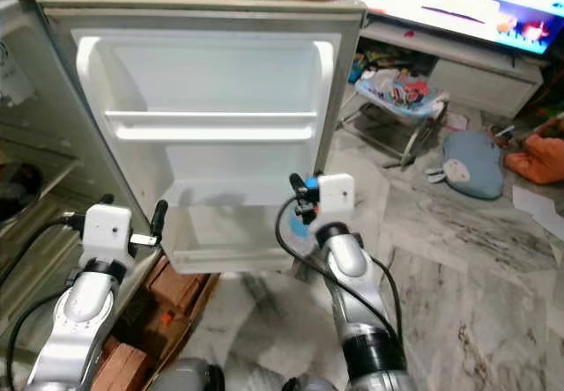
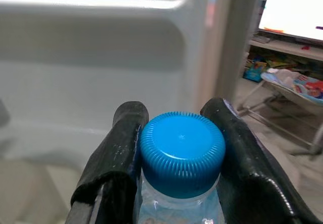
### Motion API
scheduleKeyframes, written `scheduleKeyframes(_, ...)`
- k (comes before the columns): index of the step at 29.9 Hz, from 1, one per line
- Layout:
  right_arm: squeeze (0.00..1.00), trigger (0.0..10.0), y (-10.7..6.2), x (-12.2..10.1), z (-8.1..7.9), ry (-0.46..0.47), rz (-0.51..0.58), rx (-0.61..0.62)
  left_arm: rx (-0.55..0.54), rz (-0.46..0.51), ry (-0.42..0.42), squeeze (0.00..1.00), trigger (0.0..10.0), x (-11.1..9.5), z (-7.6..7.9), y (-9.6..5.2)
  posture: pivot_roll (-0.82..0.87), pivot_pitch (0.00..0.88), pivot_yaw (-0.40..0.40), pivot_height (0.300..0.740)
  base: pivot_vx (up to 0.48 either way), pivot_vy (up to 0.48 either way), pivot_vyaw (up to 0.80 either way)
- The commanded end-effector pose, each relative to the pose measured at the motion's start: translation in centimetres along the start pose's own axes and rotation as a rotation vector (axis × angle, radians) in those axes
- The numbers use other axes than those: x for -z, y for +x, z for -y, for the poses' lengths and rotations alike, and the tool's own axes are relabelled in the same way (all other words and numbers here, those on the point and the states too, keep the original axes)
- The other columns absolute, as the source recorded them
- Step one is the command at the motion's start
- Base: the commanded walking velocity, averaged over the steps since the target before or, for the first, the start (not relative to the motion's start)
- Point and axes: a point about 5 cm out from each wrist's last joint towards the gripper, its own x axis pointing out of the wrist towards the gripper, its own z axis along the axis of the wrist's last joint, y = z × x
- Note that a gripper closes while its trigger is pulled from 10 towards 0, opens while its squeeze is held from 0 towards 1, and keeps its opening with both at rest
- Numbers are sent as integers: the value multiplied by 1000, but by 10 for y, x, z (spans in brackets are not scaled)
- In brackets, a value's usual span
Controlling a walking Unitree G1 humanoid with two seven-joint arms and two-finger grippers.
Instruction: Restocking fridge
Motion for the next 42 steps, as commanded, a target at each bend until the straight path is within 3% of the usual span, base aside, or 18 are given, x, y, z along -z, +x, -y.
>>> scheduleKeyframes(1,0,10000,-6,-12,10,-39,47,23,-12,14,13,0,10000,-4,-2,-6,152,0,-67,740,0,0,0)
scheduleKeyframes(6,0,10000,-22,-11,25,-112,35,84,-36,-19,2,0,10000,3,-8,-21,137,0,-50,740,0,0,0)
scheduleKeyframes(12,0,10000,-23,-14,23,-98,16,71,-46,-48,27,0,10000,7,-14,-27,140,0,-51,740,0,0,0)
scheduleKeyframes(17,0,10000,-21,-16,17,-118,27,15,-80,-50,12,0,10000,5,-20,-23,148,0,-55,740,0,0,0)
scheduleKeyframes(24,0,10000,-22,-16,19,-99,19,42,-67,-46,6,0,10000,2,-17,-24,150,0,-54,740,0,0,720)
scheduleKeyframes(27,0,10000,-21,-19,20,-56,19,66,-63,-47,0,0,10000,1,-17,-23,148,0,-52,740,0,334,0)
scheduleKeyframes(36,0,10000,-18,-19,18,-55,14,66,-56,-35,-1,0,10000,-2,-17,-20,155,0,-55,740,0,353,0)
scheduleKeyframes(42,0,10000,-16,-19,17,-45,11,73,-52,-37,2,0,10000,-2,-16,-19,156,0,-55,740,0,0,0)
